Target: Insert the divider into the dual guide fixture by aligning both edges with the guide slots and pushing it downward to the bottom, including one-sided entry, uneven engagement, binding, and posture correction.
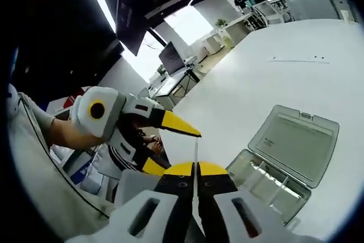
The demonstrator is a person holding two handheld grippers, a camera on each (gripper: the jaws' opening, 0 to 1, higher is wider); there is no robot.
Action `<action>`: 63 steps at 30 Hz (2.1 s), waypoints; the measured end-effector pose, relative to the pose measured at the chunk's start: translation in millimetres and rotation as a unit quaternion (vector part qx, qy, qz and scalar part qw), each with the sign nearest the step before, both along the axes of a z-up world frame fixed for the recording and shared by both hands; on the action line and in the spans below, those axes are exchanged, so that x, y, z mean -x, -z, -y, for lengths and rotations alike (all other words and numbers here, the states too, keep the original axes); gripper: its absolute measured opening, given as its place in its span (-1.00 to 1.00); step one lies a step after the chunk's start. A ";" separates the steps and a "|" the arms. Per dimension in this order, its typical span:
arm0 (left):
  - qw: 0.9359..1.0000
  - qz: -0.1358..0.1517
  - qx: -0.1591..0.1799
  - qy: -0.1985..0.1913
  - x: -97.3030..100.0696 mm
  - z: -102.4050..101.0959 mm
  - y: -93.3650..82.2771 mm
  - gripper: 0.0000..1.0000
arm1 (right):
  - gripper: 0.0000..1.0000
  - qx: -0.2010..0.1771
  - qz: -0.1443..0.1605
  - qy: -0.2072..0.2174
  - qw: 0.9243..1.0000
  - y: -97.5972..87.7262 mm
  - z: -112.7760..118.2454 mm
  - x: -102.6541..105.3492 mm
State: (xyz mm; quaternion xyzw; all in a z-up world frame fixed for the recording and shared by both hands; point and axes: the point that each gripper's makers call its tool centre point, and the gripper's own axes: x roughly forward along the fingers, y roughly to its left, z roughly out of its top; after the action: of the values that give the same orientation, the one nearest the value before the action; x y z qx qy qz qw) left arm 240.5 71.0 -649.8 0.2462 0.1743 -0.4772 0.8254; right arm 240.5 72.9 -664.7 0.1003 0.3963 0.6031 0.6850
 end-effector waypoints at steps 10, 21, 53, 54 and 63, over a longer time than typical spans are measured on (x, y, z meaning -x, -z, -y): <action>0.997 -0.076 0.028 0.018 2.0 -4.4 -1.3 -0.57 | -1.00 0.004 0.035 -0.033 0.999 -1.9 5.9 4.5; 0.989 -0.134 0.035 0.051 10.8 6.9 -0.1 -0.75 | -1.00 0.010 0.081 -0.086 0.993 -1.4 10.6 16.8; 0.965 -0.248 0.011 0.083 28.2 16.0 10.7 -0.98 | -1.00 0.012 0.167 -0.177 0.970 4.3 14.9 37.9; 0.964 -0.252 0.011 0.084 29.3 16.2 10.9 -0.98 | -1.00 0.012 0.166 -0.179 0.970 4.5 15.1 38.6; 0.958 -0.275 0.002 0.080 34.8 16.5 13.1 -0.99 | -1.00 0.011 0.178 -0.192 0.965 6.5 15.1 43.9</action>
State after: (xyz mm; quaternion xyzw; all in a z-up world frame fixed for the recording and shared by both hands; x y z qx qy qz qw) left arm 205.7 54.5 -662.9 0.1168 0.3736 -0.5916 0.7048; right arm 196.5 57.7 -671.1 -0.0940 0.2863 0.7271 0.6168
